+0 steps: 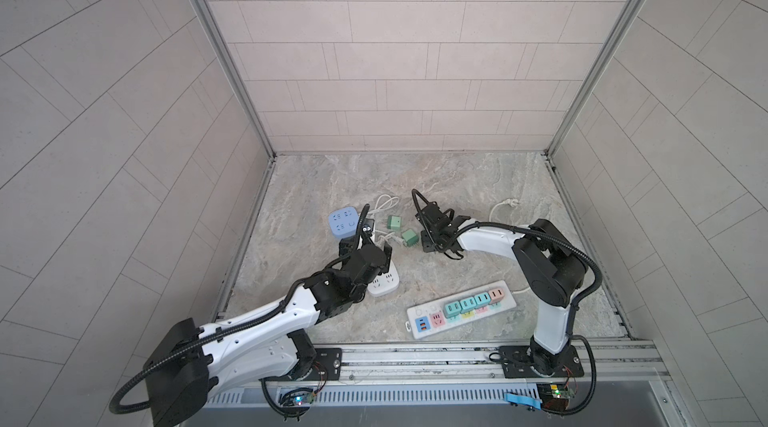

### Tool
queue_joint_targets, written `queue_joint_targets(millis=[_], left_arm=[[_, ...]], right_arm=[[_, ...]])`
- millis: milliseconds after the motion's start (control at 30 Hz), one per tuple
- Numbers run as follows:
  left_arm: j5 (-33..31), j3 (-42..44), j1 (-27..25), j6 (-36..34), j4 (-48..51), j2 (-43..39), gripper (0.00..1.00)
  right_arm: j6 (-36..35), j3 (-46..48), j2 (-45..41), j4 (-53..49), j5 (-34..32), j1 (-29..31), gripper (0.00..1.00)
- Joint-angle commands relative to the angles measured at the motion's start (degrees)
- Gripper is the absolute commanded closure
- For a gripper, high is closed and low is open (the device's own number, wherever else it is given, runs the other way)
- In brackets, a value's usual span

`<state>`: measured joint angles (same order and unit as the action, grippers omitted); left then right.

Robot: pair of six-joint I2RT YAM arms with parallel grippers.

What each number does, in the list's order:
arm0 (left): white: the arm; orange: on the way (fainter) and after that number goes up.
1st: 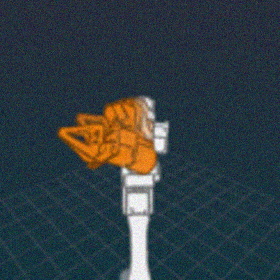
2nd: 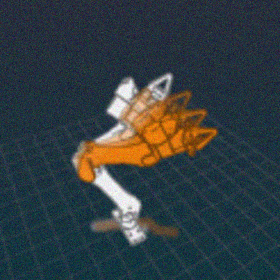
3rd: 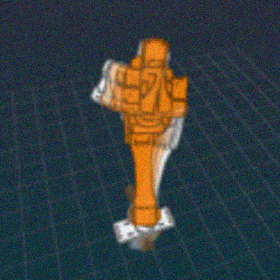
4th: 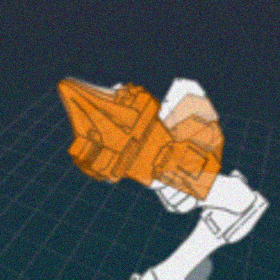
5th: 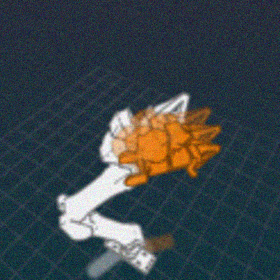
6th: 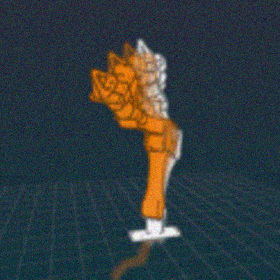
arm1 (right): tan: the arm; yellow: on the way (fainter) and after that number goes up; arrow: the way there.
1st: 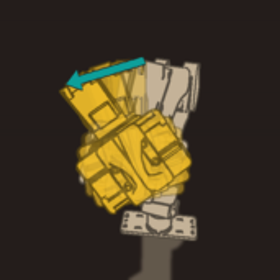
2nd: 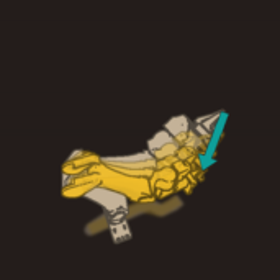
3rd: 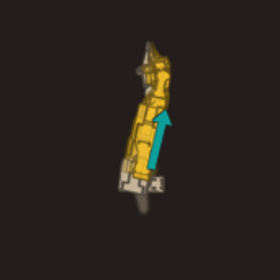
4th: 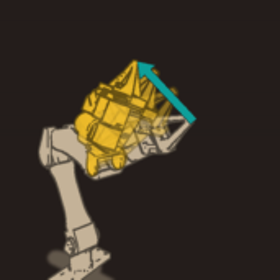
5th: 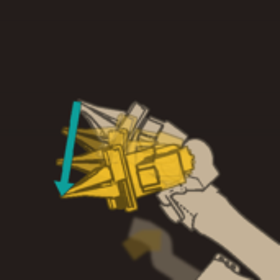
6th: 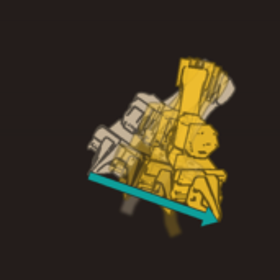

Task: Insert the plug
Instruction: 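Grasp a green adapter with the right gripper from the loose pile, then lift the green adapter toward the left gripper while the left gripper approaches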

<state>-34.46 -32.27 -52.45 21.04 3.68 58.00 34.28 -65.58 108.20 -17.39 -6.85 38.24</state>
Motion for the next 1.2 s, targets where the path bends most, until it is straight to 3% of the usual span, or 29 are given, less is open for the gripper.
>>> queue_joint_targets(millis=[0,267,433,600,733,867,967,1167], left_arm=[[0.61,-1.48,0.8,1.42,0.47,-0.03,0.09],[12.14,-1.77,8.21,5.83,2.25,0.8,0.09],[13.4,-3.48,9.03,6.16,6.28,-0.99,0.1],[19.29,-4.1,9.03,6.73,8.17,-6.96,0.1],[24.7,-5.41,9.03,9.51,11.63,-11.52,0.1],[30.88,-7.46,9.03,14.15,15.43,-15.99,0.1],[36.53,-7.68,9.03,13.0,14.47,-18.29,0.11],[35.39,-4.74,9.03,10.62,8.86,-22.29,0.13]], right_arm=[[-0.52,1.93,-3.15,-0.33,0.86,0.3,0.67],[-4.31,9.95,-19.16,4.88,0.34,0.61,0.72],[-7.78,15.74,-32.14,8.14,-2.16,2.27,0.73],[-17.33,19.46,-41.85,12.78,-6.87,8.56,0.76],[-25.18,23.97,-47.59,20.9,-6.92,12.56,0.83],[-31.21,29.02,-53.27,27.51,-6.61,13.24,0.82],[-35.66,31.28,-55.41,29.38,-5.89,13.27,0.84],[-43.81,32.22,-56.56,29.77,0.14,13.27,0.92]])
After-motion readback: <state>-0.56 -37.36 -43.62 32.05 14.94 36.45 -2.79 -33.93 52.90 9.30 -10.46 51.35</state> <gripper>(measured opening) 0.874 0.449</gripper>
